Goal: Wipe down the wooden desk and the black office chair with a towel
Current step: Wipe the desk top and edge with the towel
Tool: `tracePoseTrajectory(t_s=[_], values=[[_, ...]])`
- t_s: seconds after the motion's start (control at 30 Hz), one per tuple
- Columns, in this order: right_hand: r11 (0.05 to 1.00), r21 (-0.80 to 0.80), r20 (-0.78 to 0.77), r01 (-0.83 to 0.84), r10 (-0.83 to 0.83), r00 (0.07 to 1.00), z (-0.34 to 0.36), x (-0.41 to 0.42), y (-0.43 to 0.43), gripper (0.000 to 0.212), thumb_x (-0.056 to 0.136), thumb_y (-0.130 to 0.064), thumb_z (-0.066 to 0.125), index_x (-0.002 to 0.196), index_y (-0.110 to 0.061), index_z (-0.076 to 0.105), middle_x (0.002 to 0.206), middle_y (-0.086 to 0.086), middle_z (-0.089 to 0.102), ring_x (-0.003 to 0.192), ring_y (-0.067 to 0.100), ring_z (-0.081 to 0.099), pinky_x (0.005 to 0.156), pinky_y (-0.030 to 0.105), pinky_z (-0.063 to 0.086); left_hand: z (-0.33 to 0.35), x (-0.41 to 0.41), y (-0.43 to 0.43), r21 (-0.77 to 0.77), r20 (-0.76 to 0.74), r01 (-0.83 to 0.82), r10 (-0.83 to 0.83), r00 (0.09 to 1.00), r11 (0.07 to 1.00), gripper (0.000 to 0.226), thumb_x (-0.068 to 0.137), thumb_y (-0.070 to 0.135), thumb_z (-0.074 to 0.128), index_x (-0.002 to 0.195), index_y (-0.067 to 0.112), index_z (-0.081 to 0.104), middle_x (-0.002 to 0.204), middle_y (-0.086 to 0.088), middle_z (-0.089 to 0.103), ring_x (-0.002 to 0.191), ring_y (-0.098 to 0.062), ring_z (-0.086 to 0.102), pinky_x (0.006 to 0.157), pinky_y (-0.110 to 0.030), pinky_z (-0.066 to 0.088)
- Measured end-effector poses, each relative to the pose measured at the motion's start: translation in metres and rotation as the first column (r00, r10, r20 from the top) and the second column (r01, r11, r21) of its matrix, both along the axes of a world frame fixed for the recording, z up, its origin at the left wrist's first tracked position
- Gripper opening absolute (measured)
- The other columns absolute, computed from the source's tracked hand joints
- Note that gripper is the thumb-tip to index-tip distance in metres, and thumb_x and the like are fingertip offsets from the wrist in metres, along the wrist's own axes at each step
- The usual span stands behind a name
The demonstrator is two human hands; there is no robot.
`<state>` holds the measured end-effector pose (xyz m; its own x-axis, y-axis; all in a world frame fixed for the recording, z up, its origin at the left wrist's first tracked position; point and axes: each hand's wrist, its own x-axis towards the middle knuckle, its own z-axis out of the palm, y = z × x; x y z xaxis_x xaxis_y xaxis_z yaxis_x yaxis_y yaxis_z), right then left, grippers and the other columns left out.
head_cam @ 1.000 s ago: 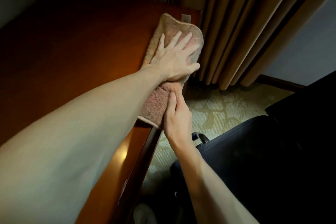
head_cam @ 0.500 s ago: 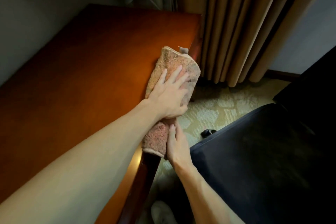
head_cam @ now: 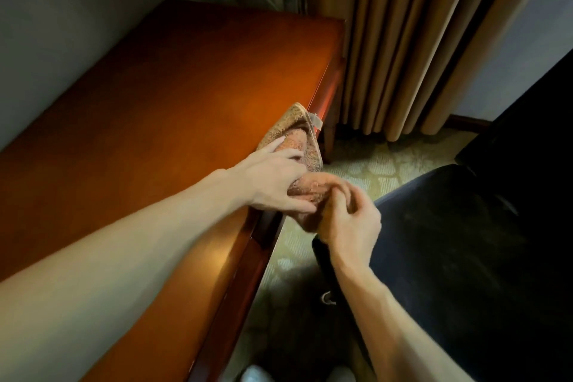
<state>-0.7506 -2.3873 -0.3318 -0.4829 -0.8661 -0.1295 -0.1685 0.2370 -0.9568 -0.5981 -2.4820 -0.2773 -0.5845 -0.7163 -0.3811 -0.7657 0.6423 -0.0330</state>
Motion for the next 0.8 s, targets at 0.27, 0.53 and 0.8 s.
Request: tracePoseTrajectory(t_s=[0.27,0.53,0.8], values=[[0.975,0.222,0.543,-0.017,-0.109,0.833,0.035,0.009,-0.017,0.1,0.079,-0.066,0.073,0.157,-0.027,0.024,0.151,0.008,0.045,0.133,0.026,0.052,0.111,0.052,0.046,0.013,-0.026,0.037,0.303,-0.504,-0.488,0.572,0.648,0.819,0.021,0.082,0.046,0.071,0.099,0.042,0.058,0.09,0.014,0.065,0.091,-0.021,0.066,0.078,-0.036,0.05],[0.957,0.228,0.795,-0.179,-0.077,0.601,0.004,0.017,-0.015,0.05,0.092,-0.025,0.073,0.139,-0.023,0.055,0.125,0.014,0.069,0.11,0.033,0.071,0.089,0.057,0.06,0.018,0.002,0.058,0.725,-0.367,-0.415,0.818,0.443,0.55,0.041,0.09,0.047,0.071,0.12,0.02,0.071,0.116,0.006,0.072,0.102,-0.015,0.072,0.087,-0.043,0.064],[0.874,0.206,0.332,-0.44,0.36,0.872,-0.036,0.056,0.039,0.055,0.097,-0.004,0.062,0.147,-0.024,0.047,0.128,0.0,0.065,0.111,0.009,0.064,0.085,0.024,0.056,0.0,0.039,0.099,-0.086,-0.51,-0.333,0.245,0.825,0.939,0.027,0.1,0.039,0.056,0.121,0.028,0.068,0.119,0.009,0.068,0.108,-0.011,0.064,0.085,-0.039,0.057]])
